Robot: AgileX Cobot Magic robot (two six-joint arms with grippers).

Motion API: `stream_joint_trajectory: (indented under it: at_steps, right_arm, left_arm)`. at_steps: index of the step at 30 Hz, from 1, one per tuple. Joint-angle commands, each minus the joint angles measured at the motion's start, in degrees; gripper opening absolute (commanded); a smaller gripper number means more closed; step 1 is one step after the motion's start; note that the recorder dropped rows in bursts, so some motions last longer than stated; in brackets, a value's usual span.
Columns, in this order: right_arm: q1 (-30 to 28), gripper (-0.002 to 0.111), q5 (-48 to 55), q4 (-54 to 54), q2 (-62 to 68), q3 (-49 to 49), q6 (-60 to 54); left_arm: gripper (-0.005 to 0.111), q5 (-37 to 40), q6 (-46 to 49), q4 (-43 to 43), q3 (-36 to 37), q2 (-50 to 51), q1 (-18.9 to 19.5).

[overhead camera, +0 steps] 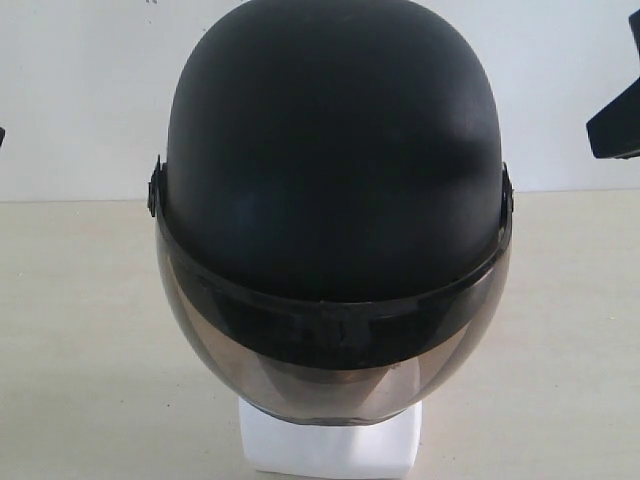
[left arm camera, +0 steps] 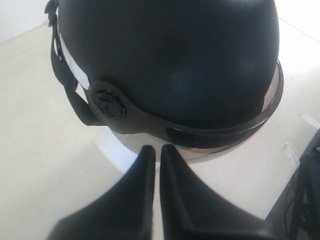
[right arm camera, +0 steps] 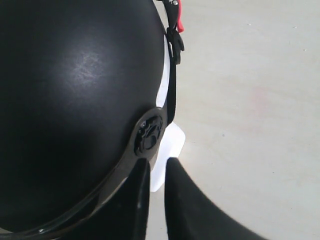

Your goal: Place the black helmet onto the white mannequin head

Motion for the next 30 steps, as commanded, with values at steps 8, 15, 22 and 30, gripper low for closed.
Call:
stream_joint_trajectory:
  at_steps: [8, 15, 22, 30]
  right_arm:
    - [0.0, 0.012, -0.7, -0.4, -0.2, 0.1, -0.3]
    - [0.0, 0.012, -0.7, -0.3, -0.2, 0.1, -0.3]
    - [0.0, 0.012, -0.7, -0.3, -0.2, 0.1, -0.3]
    - [0.0, 0.012, -0.7, -0.3, -0.2, 0.1, -0.3]
  left_arm:
    - [0.004, 0.4, -6.3, 12.2, -0.2, -7.0, -0.2]
    - [0.004, 0.4, -25.3, 26.8, 0.8, -11.8, -0.2]
    - [0.004, -0.9, -40.3, 37.7, 8.0, -16.6, -0.2]
    - [0.004, -17.6, -40.9, 32.1, 18.9, -21.6, -0.2]
